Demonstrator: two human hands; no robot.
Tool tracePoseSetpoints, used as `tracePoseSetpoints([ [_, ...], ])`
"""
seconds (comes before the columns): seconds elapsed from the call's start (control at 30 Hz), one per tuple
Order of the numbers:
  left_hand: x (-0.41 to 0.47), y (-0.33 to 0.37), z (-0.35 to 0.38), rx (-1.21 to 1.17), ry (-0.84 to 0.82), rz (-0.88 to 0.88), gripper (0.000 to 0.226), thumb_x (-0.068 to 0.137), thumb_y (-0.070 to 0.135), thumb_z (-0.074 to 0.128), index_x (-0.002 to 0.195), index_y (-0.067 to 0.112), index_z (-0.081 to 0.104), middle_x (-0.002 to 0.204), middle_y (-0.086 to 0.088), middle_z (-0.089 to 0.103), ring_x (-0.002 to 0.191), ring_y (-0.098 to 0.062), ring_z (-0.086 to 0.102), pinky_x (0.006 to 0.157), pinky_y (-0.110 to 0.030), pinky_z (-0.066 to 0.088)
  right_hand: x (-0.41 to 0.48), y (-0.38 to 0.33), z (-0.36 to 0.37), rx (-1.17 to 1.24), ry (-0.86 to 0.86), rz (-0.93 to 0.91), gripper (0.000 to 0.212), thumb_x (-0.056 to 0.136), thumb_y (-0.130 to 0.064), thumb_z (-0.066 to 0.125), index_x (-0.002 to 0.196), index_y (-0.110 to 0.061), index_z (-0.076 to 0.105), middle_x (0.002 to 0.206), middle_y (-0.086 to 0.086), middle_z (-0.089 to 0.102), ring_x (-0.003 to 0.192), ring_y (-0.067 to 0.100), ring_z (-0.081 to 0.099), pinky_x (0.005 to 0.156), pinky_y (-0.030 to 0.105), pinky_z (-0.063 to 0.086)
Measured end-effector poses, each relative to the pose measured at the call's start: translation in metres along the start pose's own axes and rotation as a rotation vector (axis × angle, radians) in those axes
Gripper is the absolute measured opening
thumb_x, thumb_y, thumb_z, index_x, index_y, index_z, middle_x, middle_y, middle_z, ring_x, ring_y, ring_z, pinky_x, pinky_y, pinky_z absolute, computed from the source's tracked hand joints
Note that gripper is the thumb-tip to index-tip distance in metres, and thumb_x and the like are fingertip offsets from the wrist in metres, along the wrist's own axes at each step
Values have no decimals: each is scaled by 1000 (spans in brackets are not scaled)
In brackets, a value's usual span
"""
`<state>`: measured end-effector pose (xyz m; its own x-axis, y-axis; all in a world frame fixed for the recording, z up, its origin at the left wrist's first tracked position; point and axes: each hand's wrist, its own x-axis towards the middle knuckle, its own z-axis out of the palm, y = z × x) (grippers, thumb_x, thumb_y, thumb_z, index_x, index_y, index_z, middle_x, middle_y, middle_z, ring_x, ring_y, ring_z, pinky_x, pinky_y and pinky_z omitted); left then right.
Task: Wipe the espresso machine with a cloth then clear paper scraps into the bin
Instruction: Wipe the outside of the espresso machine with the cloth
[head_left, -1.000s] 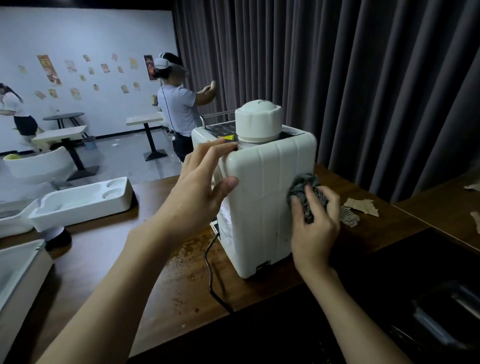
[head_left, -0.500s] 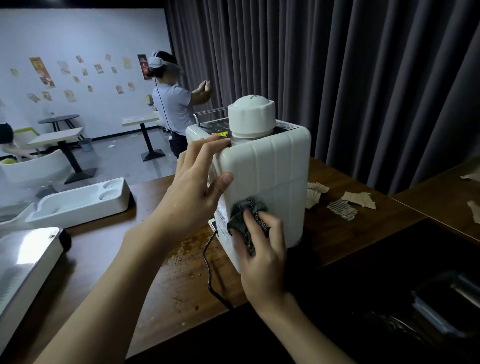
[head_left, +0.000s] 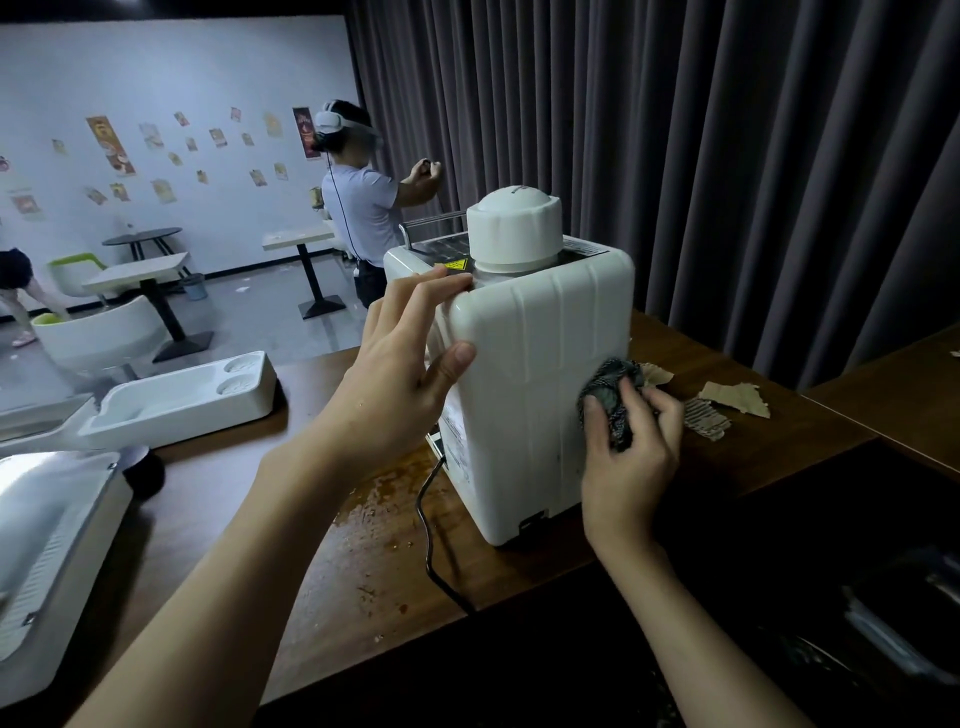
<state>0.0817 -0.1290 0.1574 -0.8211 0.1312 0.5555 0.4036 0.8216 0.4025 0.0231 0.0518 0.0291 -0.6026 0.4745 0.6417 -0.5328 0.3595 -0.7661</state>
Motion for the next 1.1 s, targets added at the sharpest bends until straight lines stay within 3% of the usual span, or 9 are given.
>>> tracePoseSetpoints([
  [0.17,0,1,1,0,8,-2,58,95,50,41,148,28,34,151,6,31,144,-19,26,119,-49,26,-47,-17,6,6,-136,-48,41,90,-24,67,124,-2,63,121,11,51,117,14,49,100,19,43],
  [0.3,-1,2,1,-13,17,-3,59,95,52,40,148,29,34,151,7,31,145,-18,25,119,-50,27,-87,-25,7,8,-251,-167,40,94,-34,60,123,-6,65,122,6,51,117,9,49,102,14,38],
  [0.5,-2,4,1,-34,19,-14,58,95,50,41,148,27,35,151,6,31,146,-18,25,117,-56,30,-73,-11,1,-20,-293,-292,31,93,-25,65,119,-7,68,121,8,54,114,18,57,99,27,47],
  [0.6,-2,5,1,-33,18,-19,57,96,49,42,148,26,35,151,5,31,146,-17,25,118,-56,29,-55,-3,-1,-44,-239,-233,31,88,-18,70,116,-5,67,119,8,54,114,16,54,97,24,46],
  [0.73,-3,8,0,-31,9,-36,57,95,47,42,148,28,34,153,3,30,146,-18,24,118,-56,29,-26,7,-6,-22,-112,0,34,87,-18,72,117,-7,61,118,8,57,111,9,52,86,5,41],
  [0.83,-3,9,0,-42,7,-45,53,98,42,44,148,27,34,153,4,30,147,-18,23,116,-56,32,-13,15,-10,-23,-63,96,29,86,-19,71,110,-8,58,110,8,59,104,17,58,78,12,41],
  [0.9,-3,10,1,-54,7,-53,52,99,38,46,148,26,34,152,3,30,147,-19,23,116,-56,34,-17,16,-10,-55,-58,72,25,86,-15,72,106,-4,63,108,8,59,101,15,58,80,18,45],
  [1.0,-3,13,3,-57,15,-60,49,102,30,48,148,24,34,151,3,30,145,-20,26,115,-56,34,-36,8,-10,-68,-99,54,24,87,-14,71,109,-3,67,112,7,56,103,10,55,84,8,41],
  [1.1,-4,17,5,-35,41,-74,46,104,27,47,148,25,34,150,5,31,141,-21,34,115,-53,35,-71,-1,-10,-66,-209,-20,22,86,-13,72,106,-5,70,118,10,55,110,17,55,91,20,46],
])
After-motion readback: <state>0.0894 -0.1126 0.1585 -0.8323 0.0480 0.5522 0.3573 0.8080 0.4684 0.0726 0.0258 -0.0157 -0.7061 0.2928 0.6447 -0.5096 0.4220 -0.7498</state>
